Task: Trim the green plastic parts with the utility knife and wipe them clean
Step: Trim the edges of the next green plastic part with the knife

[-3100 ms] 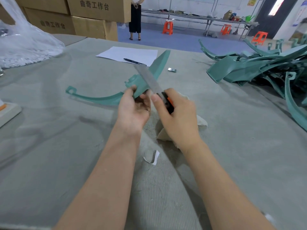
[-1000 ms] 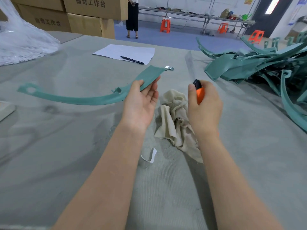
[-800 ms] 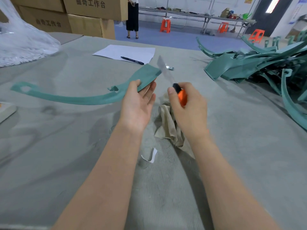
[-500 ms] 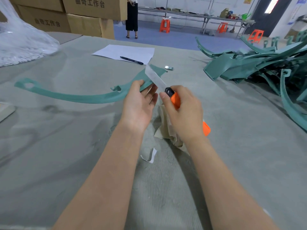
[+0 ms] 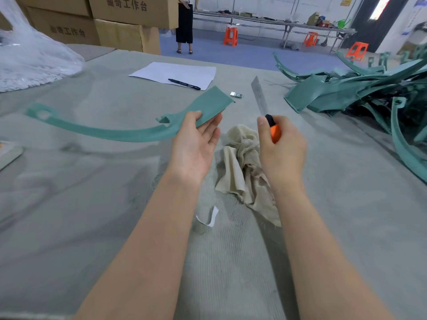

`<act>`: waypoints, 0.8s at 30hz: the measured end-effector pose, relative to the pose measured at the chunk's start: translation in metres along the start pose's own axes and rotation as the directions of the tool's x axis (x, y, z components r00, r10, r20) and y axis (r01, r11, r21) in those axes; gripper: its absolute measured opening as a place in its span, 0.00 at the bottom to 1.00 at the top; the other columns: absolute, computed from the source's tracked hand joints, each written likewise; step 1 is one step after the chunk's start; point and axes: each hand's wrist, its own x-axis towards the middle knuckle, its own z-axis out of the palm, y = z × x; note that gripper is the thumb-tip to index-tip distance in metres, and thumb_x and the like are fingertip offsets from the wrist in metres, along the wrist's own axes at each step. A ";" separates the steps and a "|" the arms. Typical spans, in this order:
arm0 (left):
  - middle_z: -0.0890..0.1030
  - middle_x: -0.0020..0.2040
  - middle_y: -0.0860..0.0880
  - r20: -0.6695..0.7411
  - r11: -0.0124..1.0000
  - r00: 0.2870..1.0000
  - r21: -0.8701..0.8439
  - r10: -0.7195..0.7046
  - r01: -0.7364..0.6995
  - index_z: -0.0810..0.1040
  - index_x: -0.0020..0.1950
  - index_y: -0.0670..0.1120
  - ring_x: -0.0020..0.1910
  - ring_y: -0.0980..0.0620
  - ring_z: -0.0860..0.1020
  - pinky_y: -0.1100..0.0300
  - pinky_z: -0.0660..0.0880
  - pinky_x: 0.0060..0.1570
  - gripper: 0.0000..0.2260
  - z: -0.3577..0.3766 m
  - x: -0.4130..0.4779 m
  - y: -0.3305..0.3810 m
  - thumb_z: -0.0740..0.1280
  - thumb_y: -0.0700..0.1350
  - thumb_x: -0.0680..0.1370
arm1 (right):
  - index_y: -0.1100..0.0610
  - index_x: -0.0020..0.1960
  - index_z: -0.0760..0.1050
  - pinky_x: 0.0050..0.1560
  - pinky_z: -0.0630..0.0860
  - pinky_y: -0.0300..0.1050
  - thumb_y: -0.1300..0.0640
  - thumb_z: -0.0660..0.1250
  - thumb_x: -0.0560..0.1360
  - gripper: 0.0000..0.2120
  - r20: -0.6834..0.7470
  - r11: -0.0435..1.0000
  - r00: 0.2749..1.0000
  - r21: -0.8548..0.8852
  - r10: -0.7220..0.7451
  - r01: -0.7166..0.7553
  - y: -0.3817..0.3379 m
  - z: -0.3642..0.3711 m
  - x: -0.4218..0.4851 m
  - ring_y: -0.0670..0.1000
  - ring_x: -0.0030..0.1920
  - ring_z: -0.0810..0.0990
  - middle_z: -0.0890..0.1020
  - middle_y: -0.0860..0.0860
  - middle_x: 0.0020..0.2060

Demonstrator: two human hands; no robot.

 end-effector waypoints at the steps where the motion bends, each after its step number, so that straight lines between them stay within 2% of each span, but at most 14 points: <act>1: 0.81 0.54 0.46 0.002 1.000 1.000 0.003 -0.002 0.002 0.74 0.55 0.44 0.46 0.55 0.81 0.62 0.73 0.53 0.07 0.000 0.000 -0.001 0.57 0.41 0.81 | 0.52 0.51 0.76 0.45 0.70 0.44 0.45 0.61 0.79 0.12 0.005 1.000 1.000 0.021 -0.005 0.005 -0.002 0.000 -0.001 0.49 0.43 0.75 0.78 0.45 0.39; 4: 0.80 0.53 0.47 0.001 0.999 1.000 0.023 0.024 -0.024 0.73 0.57 0.44 0.45 0.55 0.81 0.62 0.74 0.52 0.08 0.001 0.001 -0.001 0.58 0.41 0.81 | 0.52 0.43 0.74 0.38 0.67 0.37 0.43 0.63 0.78 0.13 0.047 0.990 0.999 0.139 0.021 -0.028 -0.009 0.001 -0.003 0.42 0.34 0.71 0.72 0.42 0.30; 6: 0.80 0.50 0.47 -0.006 0.997 0.998 0.048 0.062 -0.062 0.73 0.58 0.45 0.43 0.54 0.81 0.62 0.74 0.50 0.08 0.001 0.001 -0.002 0.59 0.41 0.81 | 0.52 0.41 0.75 0.35 0.66 0.34 0.43 0.66 0.76 0.13 0.100 0.966 0.994 0.248 0.050 -0.073 -0.015 -0.002 -0.004 0.42 0.30 0.69 0.69 0.42 0.27; 10: 0.80 0.50 0.46 -0.026 0.980 0.991 0.153 0.133 -0.127 0.73 0.56 0.45 0.46 0.52 0.81 0.62 0.75 0.49 0.06 0.003 0.001 -0.005 0.60 0.39 0.80 | 0.50 0.42 0.78 0.34 0.70 0.35 0.52 0.70 0.75 0.04 0.211 0.896 0.975 0.419 0.064 -0.150 -0.024 -0.006 -0.004 0.41 0.29 0.72 0.75 0.40 0.26; 12: 0.81 0.55 0.43 -0.045 0.971 0.988 0.194 0.151 -0.139 0.74 0.56 0.45 0.49 0.50 0.80 0.62 0.75 0.49 0.06 0.004 0.000 -0.007 0.61 0.39 0.80 | 0.51 0.45 0.80 0.34 0.70 0.32 0.56 0.70 0.75 0.01 0.204 0.894 0.978 0.429 0.041 -0.127 -0.024 -0.007 -0.004 0.38 0.28 0.72 0.76 0.40 0.28; 14: 0.80 0.60 0.42 -0.041 0.958 0.984 0.240 0.173 -0.158 0.74 0.58 0.45 0.53 0.48 0.81 0.62 0.76 0.49 0.08 0.004 0.000 -0.010 0.61 0.39 0.80 | 0.51 0.48 0.80 0.37 0.71 0.32 0.58 0.70 0.75 0.03 0.179 0.899 0.983 0.426 0.030 -0.105 -0.023 -0.007 -0.004 0.38 0.29 0.73 0.76 0.39 0.29; 16: 0.79 0.62 0.43 -0.028 0.944 0.982 0.282 0.188 -0.173 0.75 0.57 0.47 0.58 0.47 0.80 0.62 0.76 0.49 0.08 0.004 -0.001 -0.011 0.61 0.40 0.80 | 0.50 0.47 0.79 0.38 0.71 0.31 0.59 0.70 0.74 0.04 0.159 0.914 0.987 0.398 0.014 -0.077 -0.022 -0.007 -0.004 0.38 0.30 0.73 0.76 0.38 0.29; 18: 0.80 0.62 0.45 -0.020 0.934 0.980 0.309 0.198 -0.183 0.75 0.53 0.50 0.59 0.48 0.80 0.62 0.76 0.49 0.07 0.004 -0.002 -0.011 0.61 0.40 0.80 | 0.50 0.45 0.79 0.39 0.71 0.31 0.59 0.70 0.74 0.04 0.144 0.927 0.990 0.373 -0.004 -0.051 -0.022 -0.006 -0.004 0.38 0.31 0.73 0.77 0.39 0.30; 22: 0.81 0.58 0.47 -0.022 0.918 0.974 0.340 0.225 -0.204 0.75 0.50 0.53 0.58 0.48 0.80 0.63 0.76 0.48 0.08 0.004 -0.001 -0.012 0.61 0.40 0.79 | 0.54 0.44 0.78 0.38 0.70 0.34 0.57 0.69 0.75 0.01 0.087 0.961 0.995 0.275 -0.052 0.026 -0.019 -0.005 -0.005 0.42 0.34 0.72 0.79 0.47 0.33; 24: 0.81 0.54 0.51 -0.031 0.908 0.970 0.360 0.241 -0.214 0.75 0.48 0.53 0.58 0.48 0.80 0.63 0.75 0.46 0.08 0.003 -0.001 -0.012 0.62 0.40 0.79 | 0.52 0.42 0.76 0.37 0.69 0.35 0.57 0.69 0.75 0.04 0.070 0.976 0.993 0.205 -0.092 0.076 -0.017 -0.004 -0.005 0.44 0.34 0.72 0.76 0.44 0.31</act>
